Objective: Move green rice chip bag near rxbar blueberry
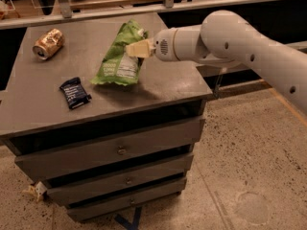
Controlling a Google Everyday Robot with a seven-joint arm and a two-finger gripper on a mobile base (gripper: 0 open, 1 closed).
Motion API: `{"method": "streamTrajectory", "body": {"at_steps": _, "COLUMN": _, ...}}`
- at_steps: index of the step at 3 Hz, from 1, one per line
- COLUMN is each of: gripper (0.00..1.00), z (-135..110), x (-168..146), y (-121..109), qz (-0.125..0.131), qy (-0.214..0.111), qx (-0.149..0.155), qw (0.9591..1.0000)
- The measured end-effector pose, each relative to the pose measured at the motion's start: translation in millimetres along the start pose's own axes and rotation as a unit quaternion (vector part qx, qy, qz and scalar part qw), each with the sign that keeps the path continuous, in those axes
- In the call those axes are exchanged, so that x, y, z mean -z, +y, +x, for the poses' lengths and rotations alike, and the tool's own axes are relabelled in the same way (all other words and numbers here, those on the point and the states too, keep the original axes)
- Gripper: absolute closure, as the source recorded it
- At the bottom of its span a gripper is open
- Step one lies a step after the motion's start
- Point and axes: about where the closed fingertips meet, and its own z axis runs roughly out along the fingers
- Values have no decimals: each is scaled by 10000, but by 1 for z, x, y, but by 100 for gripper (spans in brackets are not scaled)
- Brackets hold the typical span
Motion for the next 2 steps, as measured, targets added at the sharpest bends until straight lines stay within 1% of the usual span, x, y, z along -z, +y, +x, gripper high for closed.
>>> {"method": "streamTrajectory", "body": {"at_steps": 2, "gripper": 38, "z": 5, "x": -3, "y": 7, "qz": -100, "qy": 106, "qx": -75, "qw": 9999}}
